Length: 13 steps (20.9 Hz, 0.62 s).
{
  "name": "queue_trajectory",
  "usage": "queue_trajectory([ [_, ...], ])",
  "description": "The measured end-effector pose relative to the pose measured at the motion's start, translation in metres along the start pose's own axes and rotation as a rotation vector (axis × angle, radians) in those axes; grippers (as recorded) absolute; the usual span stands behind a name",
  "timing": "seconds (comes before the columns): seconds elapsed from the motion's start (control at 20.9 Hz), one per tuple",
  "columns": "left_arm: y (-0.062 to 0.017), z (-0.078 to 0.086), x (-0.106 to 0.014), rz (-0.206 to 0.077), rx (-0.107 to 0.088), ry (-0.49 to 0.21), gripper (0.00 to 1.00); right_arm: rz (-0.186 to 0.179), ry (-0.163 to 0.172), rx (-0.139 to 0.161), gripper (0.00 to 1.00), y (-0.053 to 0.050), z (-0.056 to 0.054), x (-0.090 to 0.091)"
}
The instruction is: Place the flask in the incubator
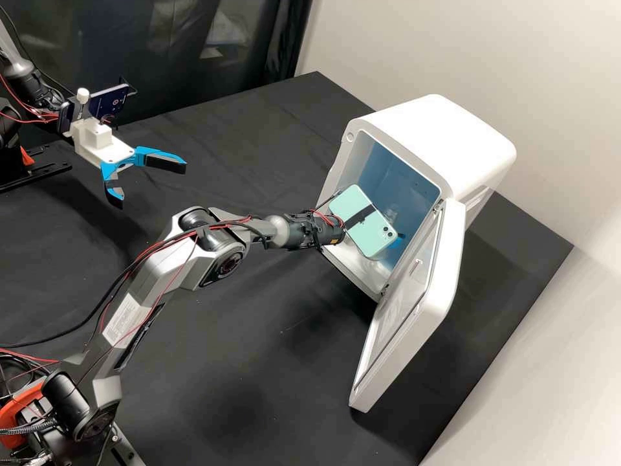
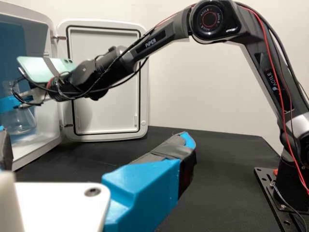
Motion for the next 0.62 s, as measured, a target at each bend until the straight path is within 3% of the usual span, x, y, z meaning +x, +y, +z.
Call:
queue_trajectory([
  [0.24, -0.0004, -0.001, 0.001, -0.002, -0.001, 0.001, 1.0, 0.007, -0.008, -0.017, 0.0, -0.002, -0.004, 0.009],
  [0.43, 0.0005, -0.001, 0.001, 0.001, 0.001, 0.0, 1.0, -0.017, -0.013, -0.058, 0.0, -0.009, -0.005, 0.015],
  [0.53, 0.0005, -0.001, 0.001, 0.001, 0.001, 0.0, 1.0, -0.023, -0.024, -0.047, 0.0, -0.012, -0.005, 0.016],
  [0.62, 0.0005, -0.001, 0.001, 0.001, 0.001, 0.0, 1.0, -0.018, -0.015, -0.071, 0.0, -0.012, -0.01, 0.016],
])
